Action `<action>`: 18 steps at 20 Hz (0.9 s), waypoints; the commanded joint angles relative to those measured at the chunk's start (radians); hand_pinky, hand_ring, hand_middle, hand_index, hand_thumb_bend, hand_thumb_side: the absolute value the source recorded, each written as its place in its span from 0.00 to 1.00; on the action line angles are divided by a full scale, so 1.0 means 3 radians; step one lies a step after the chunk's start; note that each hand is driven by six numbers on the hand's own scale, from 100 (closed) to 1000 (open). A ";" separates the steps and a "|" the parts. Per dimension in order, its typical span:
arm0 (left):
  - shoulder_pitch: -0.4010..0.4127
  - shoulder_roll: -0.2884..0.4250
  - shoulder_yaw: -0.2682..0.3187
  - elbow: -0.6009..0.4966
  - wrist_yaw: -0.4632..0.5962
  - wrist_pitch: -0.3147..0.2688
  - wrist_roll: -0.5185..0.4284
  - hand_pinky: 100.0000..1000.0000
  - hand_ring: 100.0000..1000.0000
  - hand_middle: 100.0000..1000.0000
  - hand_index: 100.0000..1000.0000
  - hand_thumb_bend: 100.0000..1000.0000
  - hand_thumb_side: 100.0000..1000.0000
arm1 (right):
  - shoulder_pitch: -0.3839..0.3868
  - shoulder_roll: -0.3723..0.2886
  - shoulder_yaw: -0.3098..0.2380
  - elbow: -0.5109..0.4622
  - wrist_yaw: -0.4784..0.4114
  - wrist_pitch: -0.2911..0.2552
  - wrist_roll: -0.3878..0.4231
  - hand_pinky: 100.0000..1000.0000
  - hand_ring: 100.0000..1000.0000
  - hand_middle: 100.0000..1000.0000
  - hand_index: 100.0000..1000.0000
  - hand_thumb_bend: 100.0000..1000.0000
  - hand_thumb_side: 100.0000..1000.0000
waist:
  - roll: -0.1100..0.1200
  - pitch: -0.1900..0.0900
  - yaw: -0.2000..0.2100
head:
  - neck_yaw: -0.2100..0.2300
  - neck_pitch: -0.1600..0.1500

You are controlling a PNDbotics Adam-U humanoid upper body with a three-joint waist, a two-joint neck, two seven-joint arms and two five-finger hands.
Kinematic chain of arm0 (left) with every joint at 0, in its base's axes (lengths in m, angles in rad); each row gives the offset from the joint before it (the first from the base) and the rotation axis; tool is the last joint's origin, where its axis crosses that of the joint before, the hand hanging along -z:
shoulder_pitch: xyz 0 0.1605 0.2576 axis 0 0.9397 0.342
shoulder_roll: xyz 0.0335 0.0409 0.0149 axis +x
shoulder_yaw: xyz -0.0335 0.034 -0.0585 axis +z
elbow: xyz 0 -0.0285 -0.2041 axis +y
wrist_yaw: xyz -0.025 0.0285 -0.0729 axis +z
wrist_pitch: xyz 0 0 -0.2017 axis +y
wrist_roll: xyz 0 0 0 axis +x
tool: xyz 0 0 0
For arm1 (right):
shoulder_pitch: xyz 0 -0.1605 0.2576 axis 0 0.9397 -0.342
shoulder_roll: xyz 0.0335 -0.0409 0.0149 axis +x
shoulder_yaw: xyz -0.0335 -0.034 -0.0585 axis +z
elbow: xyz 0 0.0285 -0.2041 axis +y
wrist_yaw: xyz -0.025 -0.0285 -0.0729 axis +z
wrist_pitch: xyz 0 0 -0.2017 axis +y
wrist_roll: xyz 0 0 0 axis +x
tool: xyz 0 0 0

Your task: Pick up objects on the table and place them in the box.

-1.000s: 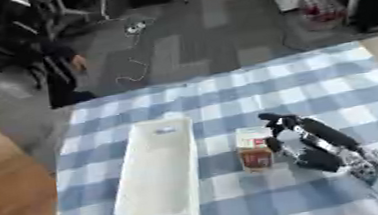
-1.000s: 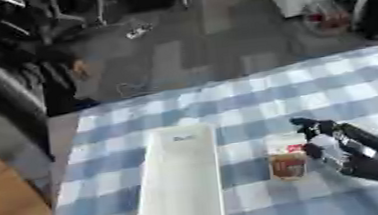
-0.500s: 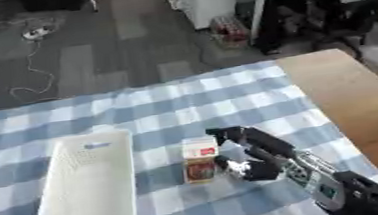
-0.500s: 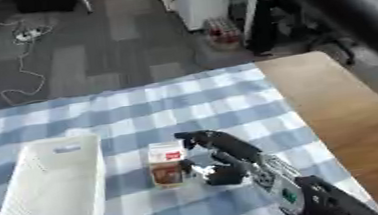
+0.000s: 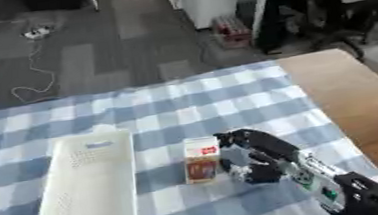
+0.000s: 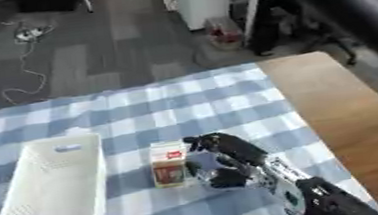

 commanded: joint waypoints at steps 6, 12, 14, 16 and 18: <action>-0.0085 0.0081 -0.0011 -0.0053 0.0055 -0.0011 -0.0032 0.33 0.39 0.60 0.74 0.03 0.90 | -0.0098 -0.0091 -0.0027 0.0053 -0.0013 -0.0008 -0.0028 0.88 0.71 0.72 1.00 0.14 1.00 | 0.0006 -0.0013 0.0030 | -0.0033 -0.0096; -0.0137 0.0080 -0.0027 -0.0053 0.0098 -0.0017 -0.0062 0.33 0.39 0.60 0.74 0.03 0.90 | -0.0160 -0.0103 -0.0035 0.0134 -0.0001 0.0031 -0.0067 0.89 0.71 0.73 1.00 0.13 1.00 | -0.0002 -0.0001 0.0061 | -0.0050 -0.0116; -0.0155 0.0079 -0.0035 -0.0053 0.0114 -0.0021 -0.0078 0.33 0.39 0.60 0.74 0.03 0.90 | -0.0182 -0.0111 -0.0045 0.0172 0.0010 0.0055 -0.0095 0.89 0.71 0.73 1.00 0.13 1.00 | -0.0005 0.0003 0.0071 | -0.0048 -0.0119; -0.0174 0.0076 -0.0037 -0.0053 0.0131 -0.0020 -0.0088 0.33 0.39 0.60 0.74 0.02 0.91 | -0.0200 -0.0120 -0.0051 0.0207 0.0020 0.0073 -0.0108 0.89 0.71 0.73 1.00 0.13 1.00 | -0.0008 0.0007 0.0081 | -0.0043 -0.0119; -0.0189 0.0075 -0.0036 -0.0053 0.0147 -0.0018 -0.0095 0.33 0.39 0.60 0.74 0.03 0.90 | -0.0208 -0.0121 -0.0055 0.0226 0.0019 0.0082 -0.0114 0.89 0.71 0.73 1.00 0.12 1.00 | -0.0011 0.0009 0.0088 | -0.0043 -0.0120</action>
